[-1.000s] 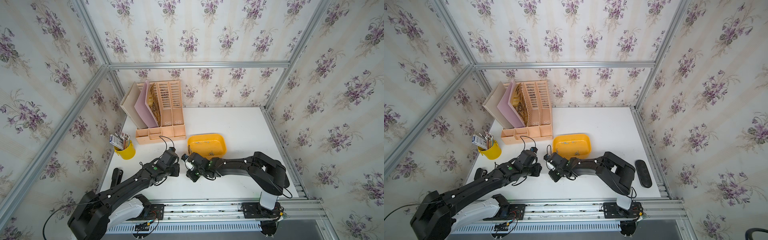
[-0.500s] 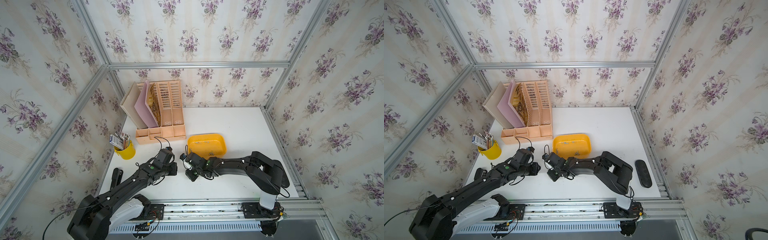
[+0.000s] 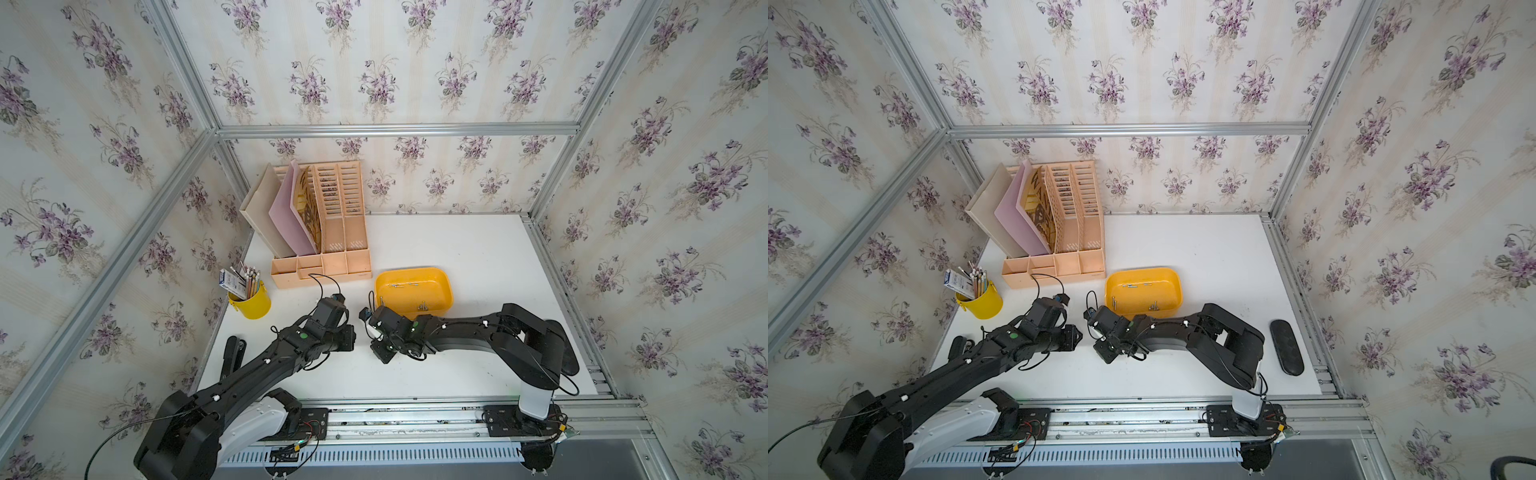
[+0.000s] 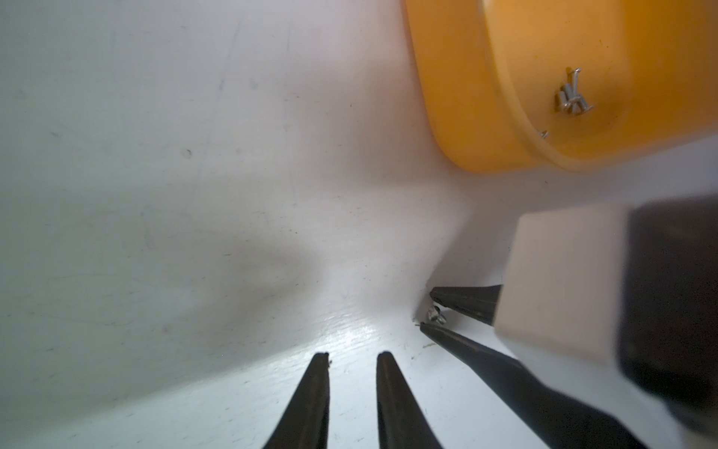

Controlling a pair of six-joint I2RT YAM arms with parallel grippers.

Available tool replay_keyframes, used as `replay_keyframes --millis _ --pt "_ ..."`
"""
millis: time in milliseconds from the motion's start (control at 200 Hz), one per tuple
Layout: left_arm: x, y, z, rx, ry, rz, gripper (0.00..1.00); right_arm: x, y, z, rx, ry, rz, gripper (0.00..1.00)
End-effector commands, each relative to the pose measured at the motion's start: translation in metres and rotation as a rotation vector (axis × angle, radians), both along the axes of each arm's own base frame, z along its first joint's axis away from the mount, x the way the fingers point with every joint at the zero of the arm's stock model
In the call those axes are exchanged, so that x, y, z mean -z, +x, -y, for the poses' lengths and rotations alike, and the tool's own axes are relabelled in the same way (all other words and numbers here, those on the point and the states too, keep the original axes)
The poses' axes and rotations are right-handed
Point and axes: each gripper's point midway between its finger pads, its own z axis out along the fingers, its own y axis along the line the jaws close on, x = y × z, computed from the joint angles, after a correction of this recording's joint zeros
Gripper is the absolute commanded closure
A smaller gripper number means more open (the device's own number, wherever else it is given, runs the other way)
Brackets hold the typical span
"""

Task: Put the screws on the desktop into the storage box
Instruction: Pick up the screw from the center of the board.

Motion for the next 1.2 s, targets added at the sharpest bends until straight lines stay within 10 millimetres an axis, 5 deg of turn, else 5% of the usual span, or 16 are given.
replay_keyframes --millis 0,1194 --pt "-0.002 0.002 0.002 0.013 -0.006 0.018 0.74 0.035 -0.021 0.059 0.012 -0.266 -0.084 0.76" --pt "0.001 0.000 0.002 0.015 -0.013 0.016 0.73 0.047 -0.028 0.076 0.024 -0.336 -0.110 0.79"
